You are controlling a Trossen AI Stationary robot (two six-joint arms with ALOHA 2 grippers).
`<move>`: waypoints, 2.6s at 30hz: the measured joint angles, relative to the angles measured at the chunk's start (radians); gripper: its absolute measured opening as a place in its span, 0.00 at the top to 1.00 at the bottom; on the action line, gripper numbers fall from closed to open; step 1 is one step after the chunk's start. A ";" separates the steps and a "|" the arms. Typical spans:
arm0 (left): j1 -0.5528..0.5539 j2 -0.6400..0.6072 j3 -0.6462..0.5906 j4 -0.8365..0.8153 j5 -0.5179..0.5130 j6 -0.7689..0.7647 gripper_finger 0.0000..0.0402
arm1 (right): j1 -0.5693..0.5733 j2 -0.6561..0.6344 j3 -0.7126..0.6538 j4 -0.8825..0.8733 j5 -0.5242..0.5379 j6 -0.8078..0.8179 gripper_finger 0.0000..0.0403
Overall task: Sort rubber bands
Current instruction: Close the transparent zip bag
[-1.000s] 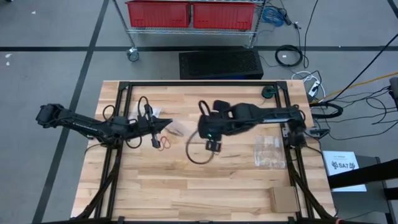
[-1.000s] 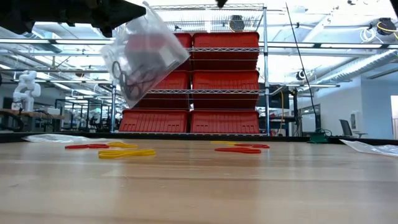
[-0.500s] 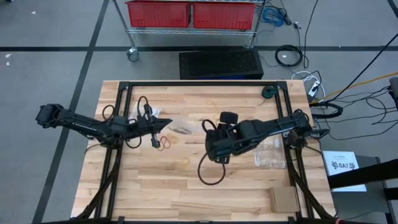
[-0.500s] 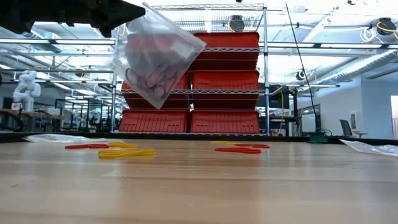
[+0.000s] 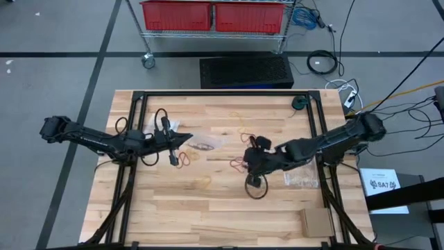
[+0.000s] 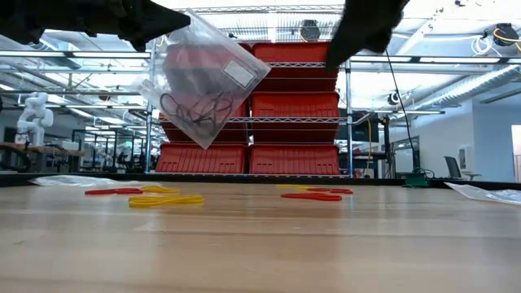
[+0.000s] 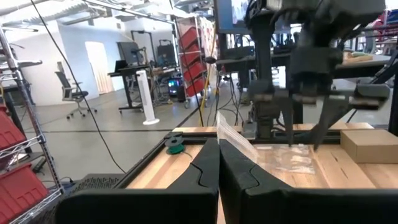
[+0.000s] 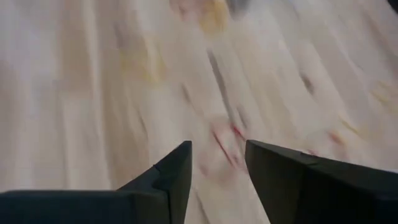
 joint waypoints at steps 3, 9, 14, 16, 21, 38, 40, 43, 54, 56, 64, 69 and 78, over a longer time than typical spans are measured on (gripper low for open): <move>0.000 0.000 0.000 0.003 0.000 0.000 1.00 | -0.042 0.003 -0.189 0.425 -0.003 -0.039 0.68; 0.000 -0.002 0.006 0.001 0.002 -0.001 1.00 | -0.133 0.027 -0.429 0.923 0.002 -0.087 0.62; 0.000 -0.002 0.009 0.002 0.035 -0.004 1.00 | -0.170 0.027 -0.522 1.201 -0.004 -0.159 0.59; 0.000 -0.002 0.009 0.003 0.036 -0.008 1.00 | -0.178 0.027 -0.515 1.199 -0.004 -0.164 0.61; 0.005 -0.001 0.009 -0.047 0.023 0.030 1.00 | -0.174 0.023 -0.478 1.191 -0.035 -0.234 0.67; 0.124 0.318 0.130 -0.269 0.002 -0.049 1.00 | -0.198 0.021 -0.431 1.070 -0.082 -0.265 0.72; 0.125 0.389 0.130 -0.245 0.002 -0.081 1.00 | -0.194 0.021 -0.431 1.043 -0.082 -0.251 0.72; 0.121 0.489 0.142 -0.216 0.029 -0.123 1.00 | -0.194 0.021 -0.431 1.009 -0.114 -0.209 0.72; 0.080 0.720 0.272 -0.200 0.303 -0.137 0.83 | -0.224 0.022 -0.431 0.877 -0.128 0.117 0.63; 0.077 0.729 0.297 -0.199 0.307 -0.160 0.76 | -0.248 0.027 -0.431 0.826 -0.126 0.168 0.58; 0.077 0.699 0.336 -0.246 0.328 -0.211 0.52 | -0.360 0.066 -0.432 0.778 -0.131 0.377 0.46; 0.084 0.604 0.337 -0.417 0.199 -0.262 0.55 | -0.374 0.133 -0.431 0.833 -0.159 0.443 0.49; 0.119 0.429 0.330 -0.521 0.141 -0.254 0.92 | -0.343 0.345 -0.318 0.863 -0.213 0.531 0.51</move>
